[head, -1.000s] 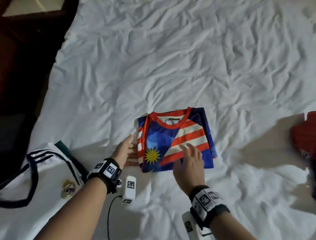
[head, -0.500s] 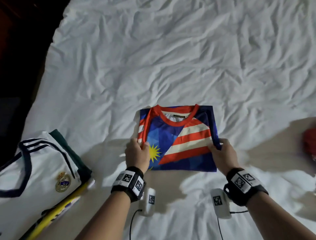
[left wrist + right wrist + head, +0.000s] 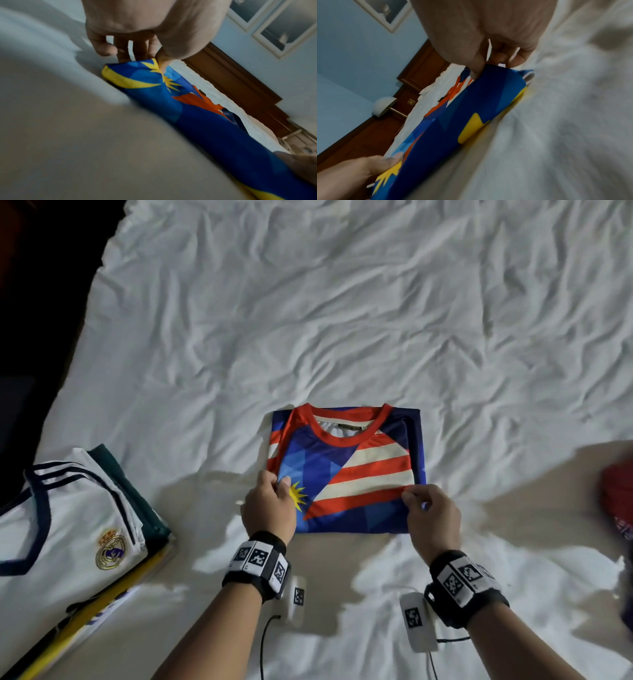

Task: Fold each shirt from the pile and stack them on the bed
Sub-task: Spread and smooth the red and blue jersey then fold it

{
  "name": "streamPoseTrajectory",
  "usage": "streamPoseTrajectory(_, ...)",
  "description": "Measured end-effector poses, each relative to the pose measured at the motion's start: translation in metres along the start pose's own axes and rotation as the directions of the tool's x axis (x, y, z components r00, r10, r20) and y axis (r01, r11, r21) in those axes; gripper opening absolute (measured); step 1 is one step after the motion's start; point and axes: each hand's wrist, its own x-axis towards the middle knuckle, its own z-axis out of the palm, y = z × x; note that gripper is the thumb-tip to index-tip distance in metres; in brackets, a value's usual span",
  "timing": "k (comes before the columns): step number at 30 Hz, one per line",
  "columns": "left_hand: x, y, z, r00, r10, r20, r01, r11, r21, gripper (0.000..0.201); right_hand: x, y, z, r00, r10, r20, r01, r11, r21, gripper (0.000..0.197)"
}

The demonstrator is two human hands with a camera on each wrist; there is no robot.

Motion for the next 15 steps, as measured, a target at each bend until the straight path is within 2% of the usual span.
streamPoseTrajectory(2,-0.003,-0.003,-0.001,0.999,-0.033,0.0,0.033,0.999,-0.032,0.021,0.004,-0.003,-0.004,0.999,-0.021,-0.033,0.022,0.999,0.028,0.01)
streamPoseTrajectory(4,-0.008,-0.008,-0.003,0.998,-0.053,0.037,0.054,0.998,-0.03,0.023,0.004,-0.003,-0.007,0.999,0.032,-0.003,-0.032,0.999,0.038,0.004)
streamPoseTrajectory(7,-0.014,-0.015,-0.01,0.994,-0.1,0.051,0.102,0.995,-0.024,0.026,-0.003,0.006,-0.01,0.992,0.114,0.049,-0.114,0.993,-0.012,0.023)
streamPoseTrajectory(9,-0.018,-0.021,-0.014,0.99,-0.127,0.067,0.128,0.992,-0.019,0.024,-0.008,0.014,-0.011,0.992,0.104,0.074,-0.098,0.992,-0.078,0.025)
streamPoseTrajectory(12,-0.023,-0.029,-0.013,0.996,-0.051,0.071,0.055,0.997,-0.055,0.027,-0.013,0.026,-0.008,0.996,0.047,0.072,-0.04,0.994,-0.103,0.02)
streamPoseTrajectory(15,-0.024,-0.033,-0.01,1.0,0.004,0.004,-0.003,0.988,-0.151,0.023,-0.018,0.024,-0.005,0.999,-0.024,-0.042,0.024,1.0,-0.019,0.015)
